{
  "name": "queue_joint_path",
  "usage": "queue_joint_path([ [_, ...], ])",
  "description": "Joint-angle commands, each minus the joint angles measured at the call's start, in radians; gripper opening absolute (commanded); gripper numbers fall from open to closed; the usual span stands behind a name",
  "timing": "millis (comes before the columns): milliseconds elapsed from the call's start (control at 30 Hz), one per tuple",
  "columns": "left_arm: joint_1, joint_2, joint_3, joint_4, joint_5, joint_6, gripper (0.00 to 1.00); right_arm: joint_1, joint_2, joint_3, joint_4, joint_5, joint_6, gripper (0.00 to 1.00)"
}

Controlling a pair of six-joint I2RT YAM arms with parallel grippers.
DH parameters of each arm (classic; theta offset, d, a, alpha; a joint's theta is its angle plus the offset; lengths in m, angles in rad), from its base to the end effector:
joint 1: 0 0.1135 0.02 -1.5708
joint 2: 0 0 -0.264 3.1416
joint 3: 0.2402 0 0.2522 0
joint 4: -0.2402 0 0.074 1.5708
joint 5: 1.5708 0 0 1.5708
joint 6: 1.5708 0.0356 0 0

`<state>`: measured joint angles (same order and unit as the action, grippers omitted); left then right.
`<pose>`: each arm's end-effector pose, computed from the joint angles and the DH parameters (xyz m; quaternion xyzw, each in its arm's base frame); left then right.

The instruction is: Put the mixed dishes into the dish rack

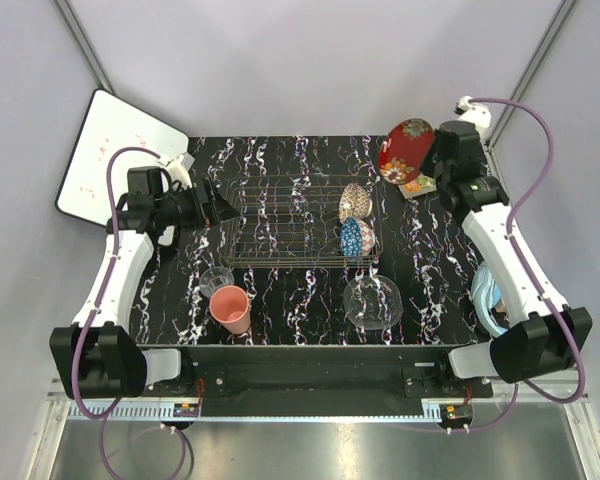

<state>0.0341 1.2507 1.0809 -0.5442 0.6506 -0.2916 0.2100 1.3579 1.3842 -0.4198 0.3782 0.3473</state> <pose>0.2664 -0.0125 0.3148 -0.0087 0.8720 -0.3388 0.3530 0.3024 0.0510 0.3969 0.1602 0.8078 -0.0003 0.5673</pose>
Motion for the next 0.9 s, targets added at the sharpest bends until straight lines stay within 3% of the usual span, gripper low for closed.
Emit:
queue_joint_path([
  [0, 0.007, -0.017, 0.036, 0.013, 0.007, 0.012, 0.99, 0.098, 0.043, 0.133, 0.053, -0.075, -0.079, 0.00],
  [267, 0.009, 0.007, 0.042, 0.013, -0.022, 0.020, 0.99, 0.252, 0.176, 0.260, 0.004, -0.151, -0.234, 0.00],
  [567, 0.010, 0.012, 0.043, 0.013, -0.025, 0.011, 0.99, 0.273, 0.300, 0.385, -0.037, -0.163, -0.522, 0.00],
  [867, 0.010, 0.035, 0.043, 0.013, -0.029, 0.011, 0.99, 0.384, 0.354, 0.357, 0.153, -0.079, -0.944, 0.00],
])
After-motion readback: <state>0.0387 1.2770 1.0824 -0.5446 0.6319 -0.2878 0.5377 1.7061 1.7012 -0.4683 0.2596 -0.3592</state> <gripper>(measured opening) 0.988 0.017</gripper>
